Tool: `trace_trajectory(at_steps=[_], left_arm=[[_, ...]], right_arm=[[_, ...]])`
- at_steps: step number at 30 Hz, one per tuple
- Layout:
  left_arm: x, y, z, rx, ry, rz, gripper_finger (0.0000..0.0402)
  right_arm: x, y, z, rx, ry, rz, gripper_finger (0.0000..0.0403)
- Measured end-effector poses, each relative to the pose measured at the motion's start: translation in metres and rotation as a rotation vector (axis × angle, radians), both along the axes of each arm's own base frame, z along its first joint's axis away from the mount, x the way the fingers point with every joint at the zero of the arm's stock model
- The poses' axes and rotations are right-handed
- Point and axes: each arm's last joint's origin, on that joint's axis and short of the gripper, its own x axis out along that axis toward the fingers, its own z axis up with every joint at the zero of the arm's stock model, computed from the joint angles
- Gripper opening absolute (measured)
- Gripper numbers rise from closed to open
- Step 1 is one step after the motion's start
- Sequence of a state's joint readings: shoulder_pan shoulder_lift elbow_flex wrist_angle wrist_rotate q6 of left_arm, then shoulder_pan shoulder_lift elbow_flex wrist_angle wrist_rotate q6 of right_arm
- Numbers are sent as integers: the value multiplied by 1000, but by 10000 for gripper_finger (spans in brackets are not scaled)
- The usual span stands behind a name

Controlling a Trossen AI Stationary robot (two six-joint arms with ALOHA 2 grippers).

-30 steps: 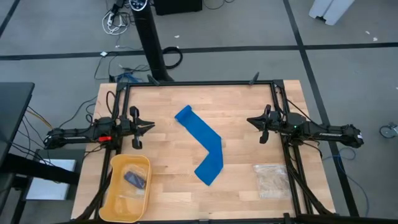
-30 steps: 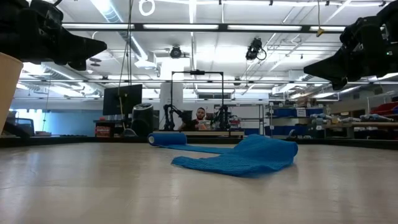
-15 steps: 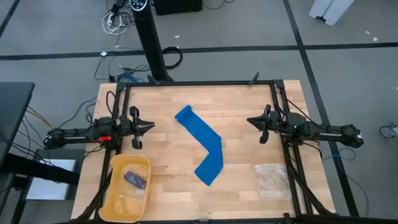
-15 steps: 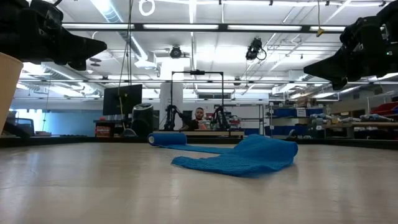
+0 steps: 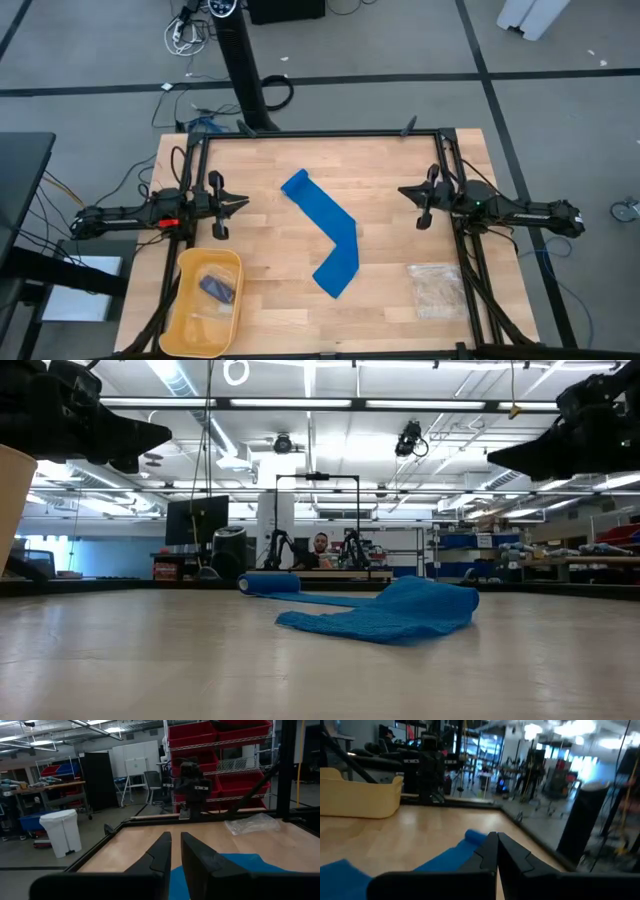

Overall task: Roll bandage
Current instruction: Roll the blue bandage

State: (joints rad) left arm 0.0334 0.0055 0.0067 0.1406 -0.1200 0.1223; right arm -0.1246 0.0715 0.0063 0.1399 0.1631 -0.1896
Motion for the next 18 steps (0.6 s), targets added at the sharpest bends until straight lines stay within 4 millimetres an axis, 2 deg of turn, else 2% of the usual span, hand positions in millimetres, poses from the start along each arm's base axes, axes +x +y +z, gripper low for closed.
trace_trajectory(at_steps=[3, 6, 9, 12, 18], left_arm=[[0, 0, 0, 0, 0, 0, 48], [0, 0, 0, 0, 0, 0, 48], [0, 0, 0, 0, 0, 0, 48], [0, 0, 0, 0, 0, 0, 48], [0, 0, 0, 0, 0, 0, 48]], right_arm=[[-1, 0, 5, -76, -34, -7, 7], [-1, 0, 10, -66, -85, -7, 7], [-2, 0, 12, 0, -133, 3, 7], [-1, 1, 12, 153, -176, 52, 7], [3, 4, 14, 271, -199, 175, 8]])
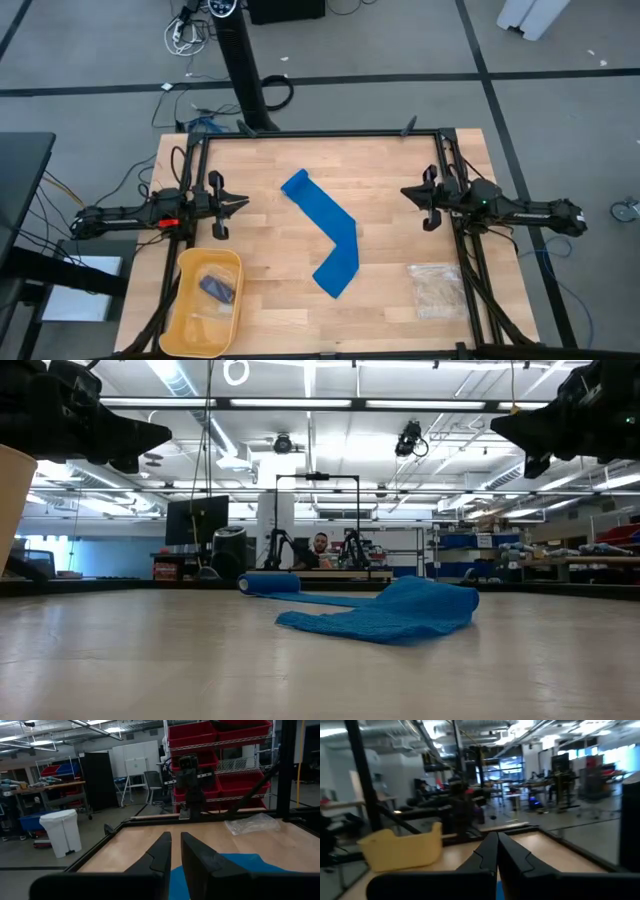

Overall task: Roll bandage
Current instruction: Roll the blue bandage

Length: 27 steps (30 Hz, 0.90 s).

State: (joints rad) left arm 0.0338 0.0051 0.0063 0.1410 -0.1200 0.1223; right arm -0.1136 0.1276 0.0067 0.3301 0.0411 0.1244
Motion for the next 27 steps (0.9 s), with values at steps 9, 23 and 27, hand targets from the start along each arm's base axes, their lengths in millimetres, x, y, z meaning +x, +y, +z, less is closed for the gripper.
trace_trajectory(at_steps=[9, 23, 27], left_arm=[[0, 0, 0, 0, 0, 0, 48], [0, 0, 0, 0, 0, 0, 48], [0, 0, 0, 0, 0, 0, 48]], right_arm=[[15, 11, 8, 17, 20, 160, 11], [68, 22, 26, -39, 292, 200, 68], [92, 34, 36, -48, 409, 230, 80]])
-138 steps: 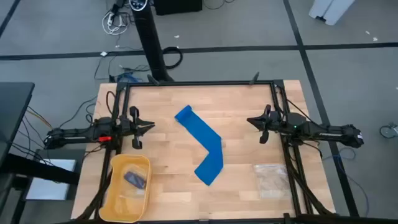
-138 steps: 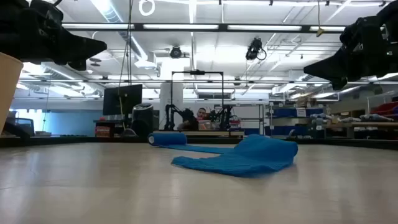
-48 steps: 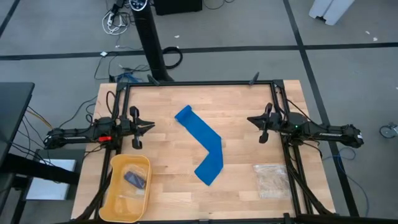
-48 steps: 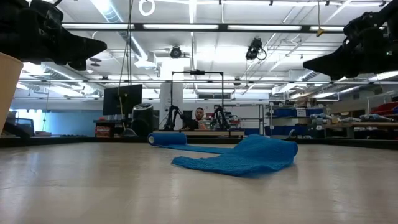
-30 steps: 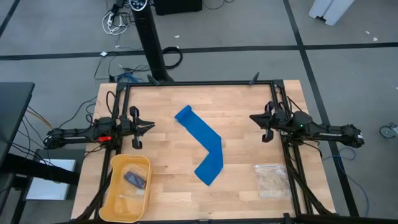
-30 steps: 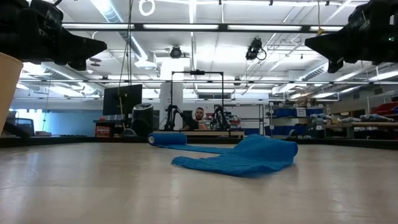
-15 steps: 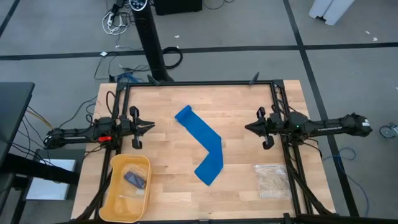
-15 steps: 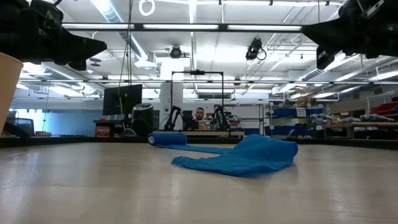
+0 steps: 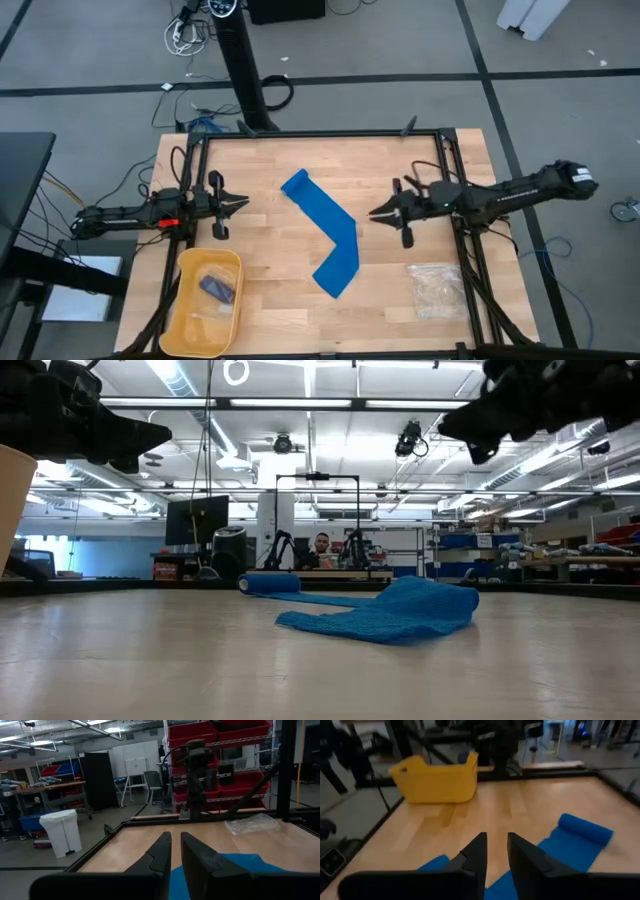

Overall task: Roll bandage
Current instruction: Roll the blue bandage

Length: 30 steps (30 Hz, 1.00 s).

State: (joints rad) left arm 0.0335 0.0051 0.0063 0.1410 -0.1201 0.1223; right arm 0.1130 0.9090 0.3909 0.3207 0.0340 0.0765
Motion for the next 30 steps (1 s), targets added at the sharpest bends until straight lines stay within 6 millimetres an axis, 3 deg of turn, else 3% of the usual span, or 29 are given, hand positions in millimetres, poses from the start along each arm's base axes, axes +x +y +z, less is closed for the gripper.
trace_trajectory(at_steps=[5, 10, 15, 18, 24, 30], left_arm=[[0, 0, 0, 0, 0, 0, 48], [0, 0, 0, 0, 0, 0, 48], [0, 0, 0, 0, -1, 0, 48], [0, 0, 0, 0, -1, 0, 48], [0, 0, 0, 0, -2, 0, 48], [0, 0, 0, 0, -4, 0, 48]], right_arm=[[30, 34, 9, -136, 117, -29, 93], [55, 81, 11, -223, 230, -14, 109], [80, 126, -8, -256, 350, 18, 121], [95, 145, -30, -288, 457, 25, 127], [124, 172, -61, -321, 625, 38, 135], [146, 190, -72, -334, 725, 99, 135]])
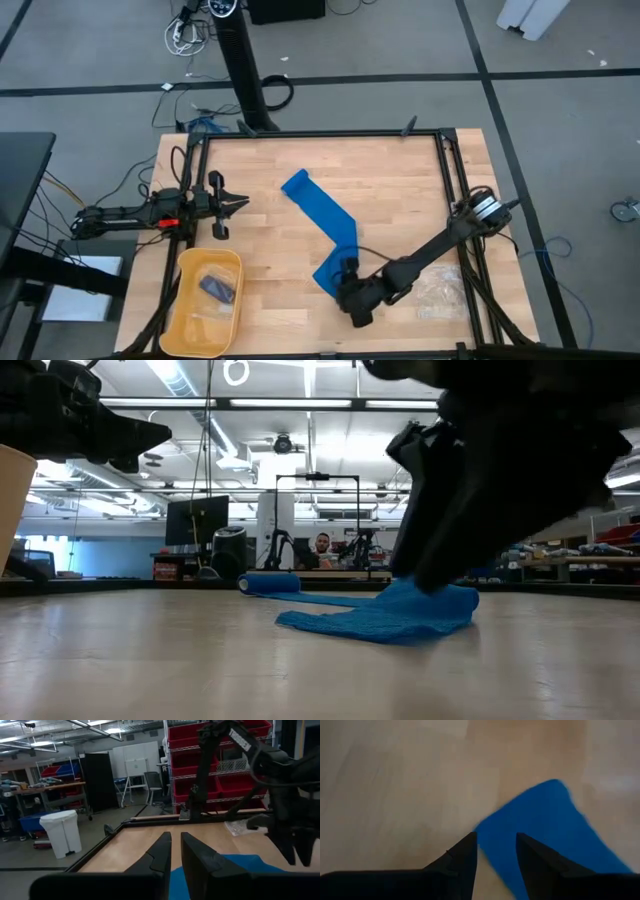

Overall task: Roll bandage
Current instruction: Roll the blue bandage

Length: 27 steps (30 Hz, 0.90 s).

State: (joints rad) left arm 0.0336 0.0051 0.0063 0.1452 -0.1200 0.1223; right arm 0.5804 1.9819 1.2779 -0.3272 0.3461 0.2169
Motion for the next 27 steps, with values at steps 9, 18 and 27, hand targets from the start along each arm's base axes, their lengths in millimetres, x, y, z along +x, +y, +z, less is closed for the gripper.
trace_trajectory(at_steps=[9, 18, 27], left_arm=[[0, 0, 0, 0, 0, 0, 48], [0, 0, 0, 0, 0, 0, 48], [0, 0, 0, 0, 0, 0, 48]], right_arm=[[8, 4, -13, -39, 46, 23, 133], [13, -10, -16, -31, 93, 44, 83], [10, -8, -12, -65, 63, 39, 9]])
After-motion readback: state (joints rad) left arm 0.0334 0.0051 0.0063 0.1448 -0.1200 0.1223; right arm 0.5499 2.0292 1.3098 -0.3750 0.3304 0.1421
